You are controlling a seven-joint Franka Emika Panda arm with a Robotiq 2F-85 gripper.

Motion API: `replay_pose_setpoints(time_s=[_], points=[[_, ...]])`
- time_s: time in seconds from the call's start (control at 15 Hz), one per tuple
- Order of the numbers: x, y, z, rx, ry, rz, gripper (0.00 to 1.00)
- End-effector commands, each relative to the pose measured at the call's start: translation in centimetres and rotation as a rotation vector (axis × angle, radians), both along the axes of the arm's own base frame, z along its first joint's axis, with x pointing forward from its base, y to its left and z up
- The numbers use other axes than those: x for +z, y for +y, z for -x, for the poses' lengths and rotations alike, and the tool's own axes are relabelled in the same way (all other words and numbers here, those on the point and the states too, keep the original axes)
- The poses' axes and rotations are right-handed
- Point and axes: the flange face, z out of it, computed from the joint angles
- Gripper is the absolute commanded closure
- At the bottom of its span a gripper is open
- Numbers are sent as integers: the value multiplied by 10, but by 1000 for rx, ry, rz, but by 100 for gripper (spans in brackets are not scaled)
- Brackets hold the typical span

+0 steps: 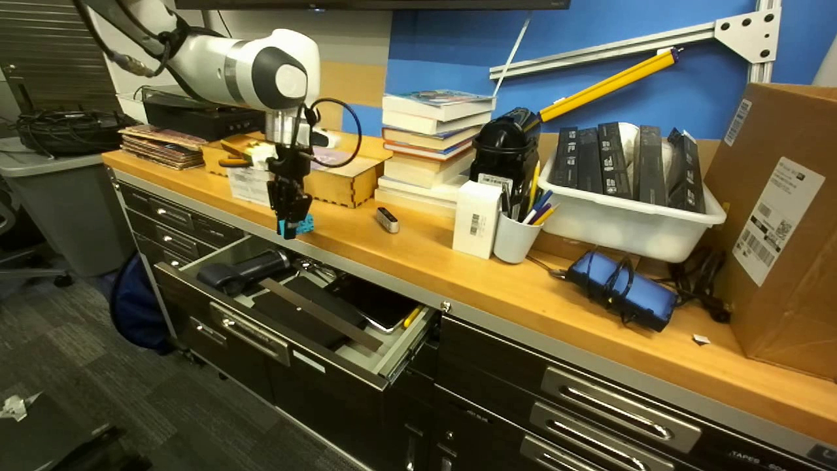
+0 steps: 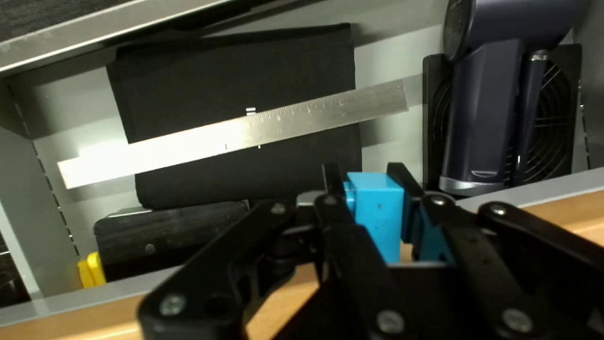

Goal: Put the blue building block inside the open drawer

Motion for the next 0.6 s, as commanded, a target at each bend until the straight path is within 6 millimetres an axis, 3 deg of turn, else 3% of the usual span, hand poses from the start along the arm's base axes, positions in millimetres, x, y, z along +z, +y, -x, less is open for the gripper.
replay_pose_setpoints(time_s=[0.0, 0.13, 0.2, 0.27, 0.53], points=[[-14, 13, 35, -42, -27, 27, 86], [-26, 21, 40, -69, -36, 22, 85], [-30, 24, 41, -82, -42, 28, 47], [-33, 27, 44, -92, -45, 27, 46], [-35, 22, 59, -116, -29, 18, 16]])
